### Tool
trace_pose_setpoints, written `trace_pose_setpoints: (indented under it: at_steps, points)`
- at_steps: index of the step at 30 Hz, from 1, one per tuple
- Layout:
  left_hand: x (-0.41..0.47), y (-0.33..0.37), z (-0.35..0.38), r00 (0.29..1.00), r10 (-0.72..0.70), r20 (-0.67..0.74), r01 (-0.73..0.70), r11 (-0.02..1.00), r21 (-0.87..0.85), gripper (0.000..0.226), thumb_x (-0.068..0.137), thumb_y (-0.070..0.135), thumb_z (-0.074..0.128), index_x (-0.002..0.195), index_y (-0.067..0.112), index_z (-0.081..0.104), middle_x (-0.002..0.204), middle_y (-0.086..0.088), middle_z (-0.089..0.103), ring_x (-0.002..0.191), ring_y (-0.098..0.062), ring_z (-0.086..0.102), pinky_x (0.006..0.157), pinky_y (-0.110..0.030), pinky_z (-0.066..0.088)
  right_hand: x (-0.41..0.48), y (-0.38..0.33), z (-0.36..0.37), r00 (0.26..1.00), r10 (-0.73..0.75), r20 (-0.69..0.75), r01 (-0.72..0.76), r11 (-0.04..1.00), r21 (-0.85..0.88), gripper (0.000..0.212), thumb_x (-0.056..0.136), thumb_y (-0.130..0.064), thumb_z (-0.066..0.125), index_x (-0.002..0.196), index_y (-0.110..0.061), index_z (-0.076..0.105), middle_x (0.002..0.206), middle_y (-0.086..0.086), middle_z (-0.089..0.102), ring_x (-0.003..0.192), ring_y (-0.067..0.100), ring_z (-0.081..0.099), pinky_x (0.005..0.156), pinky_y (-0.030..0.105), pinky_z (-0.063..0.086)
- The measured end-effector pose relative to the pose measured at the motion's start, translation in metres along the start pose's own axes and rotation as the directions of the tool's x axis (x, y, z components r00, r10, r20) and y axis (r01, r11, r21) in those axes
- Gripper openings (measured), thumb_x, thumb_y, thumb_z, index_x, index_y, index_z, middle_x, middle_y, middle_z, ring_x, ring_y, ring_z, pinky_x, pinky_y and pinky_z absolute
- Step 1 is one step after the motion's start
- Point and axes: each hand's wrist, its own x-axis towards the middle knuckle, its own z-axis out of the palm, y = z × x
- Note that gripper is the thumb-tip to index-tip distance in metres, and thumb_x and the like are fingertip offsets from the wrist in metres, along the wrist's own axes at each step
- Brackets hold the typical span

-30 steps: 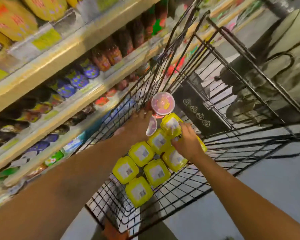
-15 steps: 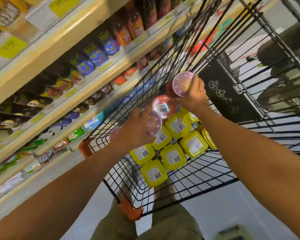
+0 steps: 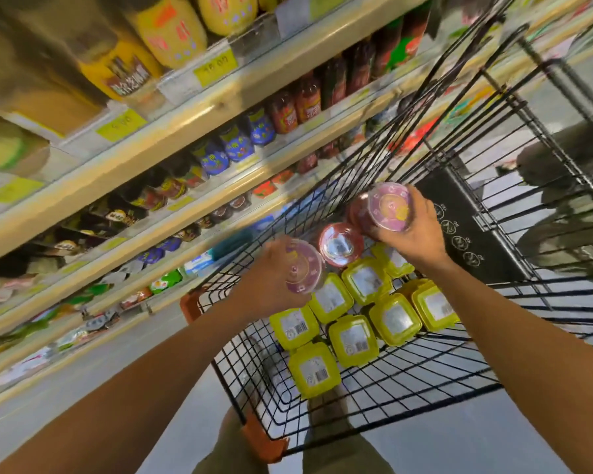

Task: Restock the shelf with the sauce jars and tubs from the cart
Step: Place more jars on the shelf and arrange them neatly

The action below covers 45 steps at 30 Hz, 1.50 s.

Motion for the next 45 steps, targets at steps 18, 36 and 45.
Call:
trace_pose_setpoints:
  at_steps: [18,36,45]
  points:
    - [-0.127,0.042,-0.166,0.947,0.127,-0.295,-0.255,0.856,-0.450,0.106,0.063,0.036,0.092,0.150,0.026,0.032,0.132,0.027,0.043,0.106,0.031,0.047,0.081,-0.003,0.044,-0.083,-0.208,-0.095,0.938,-0.344,0.036,0.292,0.843,0.452,0.094,0.066,-0.035,0.089,0.144,-0.017,0.040,0.138,-0.002,0.051,0.108,-0.012,0.056,0.079,0.004,0.044]
    - [-0.478,-0.099,-0.246,0.655,-0.094,-0.750,-0.537,0.641,-0.549,0.101,0.046,0.052,0.089,0.135,0.037,0.045,0.129,-0.001,0.055,0.108,-0.008,0.061,0.081,-0.022,0.054,-0.273,-0.445,0.033,0.718,-0.689,0.099,0.557,0.654,0.511,0.093,0.050,-0.073,0.082,0.132,-0.045,0.050,0.141,0.003,0.053,0.127,0.026,0.053,0.107,0.045,0.044]
    - [-0.668,-0.190,-0.246,0.422,-0.311,-0.852,-0.476,0.724,-0.500,0.102,0.053,0.059,0.082,0.143,0.052,0.037,0.136,0.008,0.047,0.120,-0.018,0.059,0.091,-0.041,0.060,-0.399,-0.547,0.144,0.619,-0.767,0.167,0.547,0.574,0.609,0.094,0.043,-0.078,0.082,0.128,-0.052,0.050,0.135,-0.002,0.055,0.120,0.027,0.058,0.099,0.058,0.047]
